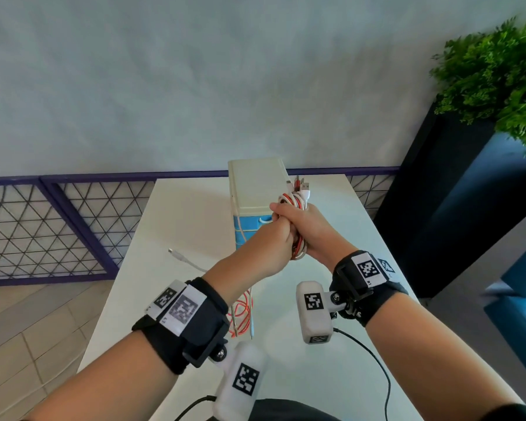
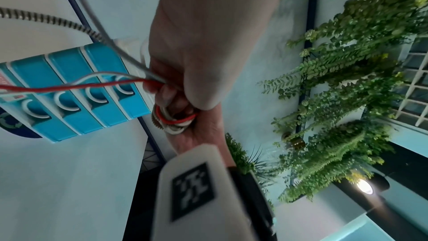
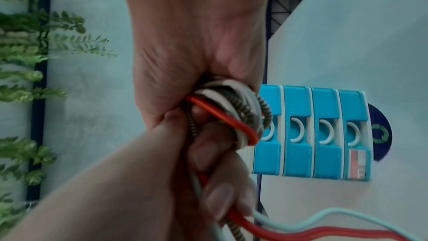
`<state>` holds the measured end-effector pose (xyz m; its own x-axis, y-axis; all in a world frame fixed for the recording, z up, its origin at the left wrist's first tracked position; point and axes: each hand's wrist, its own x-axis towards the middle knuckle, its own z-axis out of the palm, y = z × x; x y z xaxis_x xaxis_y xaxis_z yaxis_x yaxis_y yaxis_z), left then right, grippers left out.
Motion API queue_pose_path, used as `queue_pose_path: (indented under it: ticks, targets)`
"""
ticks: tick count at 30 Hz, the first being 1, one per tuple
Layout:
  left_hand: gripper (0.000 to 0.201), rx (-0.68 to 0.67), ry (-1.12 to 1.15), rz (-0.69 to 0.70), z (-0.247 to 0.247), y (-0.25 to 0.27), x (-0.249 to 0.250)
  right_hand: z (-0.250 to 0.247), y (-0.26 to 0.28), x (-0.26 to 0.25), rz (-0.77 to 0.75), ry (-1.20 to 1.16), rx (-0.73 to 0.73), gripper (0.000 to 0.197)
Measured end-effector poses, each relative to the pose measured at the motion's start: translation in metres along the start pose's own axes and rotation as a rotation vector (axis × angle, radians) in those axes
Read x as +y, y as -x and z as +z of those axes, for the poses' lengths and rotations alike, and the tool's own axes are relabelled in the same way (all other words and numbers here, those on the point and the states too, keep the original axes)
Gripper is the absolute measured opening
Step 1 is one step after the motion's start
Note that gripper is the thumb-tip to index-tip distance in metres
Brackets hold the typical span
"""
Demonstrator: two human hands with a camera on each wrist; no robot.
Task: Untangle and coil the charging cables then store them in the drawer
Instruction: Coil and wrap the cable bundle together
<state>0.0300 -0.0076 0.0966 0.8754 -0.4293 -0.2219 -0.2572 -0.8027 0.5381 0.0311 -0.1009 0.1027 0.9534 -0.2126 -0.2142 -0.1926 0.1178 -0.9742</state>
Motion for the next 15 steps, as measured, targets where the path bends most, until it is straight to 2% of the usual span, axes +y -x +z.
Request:
queue_pose_path:
  ticks: [1, 3, 7, 9, 13, 15]
  targets:
    - [0.027, 0.065, 0.167, 0.119, -0.010, 0.000, -0.004, 0.000, -0.002, 0.002, -0.001, 0.021, 0.032, 0.027]
    - [0.036, -0.009, 0.280, 0.157, -0.028, 0.015, -0.006, 0.002, -0.003, 0.004, -0.017, 0.032, 0.063, 0.031]
    - [0.044, -0.179, 0.146, 0.146, -0.029, 0.019, -0.015, -0.001, -0.006, 0.003, -0.057, -0.135, 0.101, 0.019]
    - [0.046, -0.218, 0.116, 0.164, -0.025, 0.019, -0.023, -0.003, -0.006, 0.003, -0.055, -0.181, 0.082, 0.017]
    - [0.050, -0.290, 0.070, 0.173, -0.014, 0.016, -0.030, 0.000, -0.005, 0.005, -0.056, -0.222, 0.024, 0.034]
    - [0.052, -0.260, 0.021, 0.201, -0.013, 0.012, -0.035, 0.001, -0.005, 0.005, -0.067, -0.313, 0.014, 0.043]
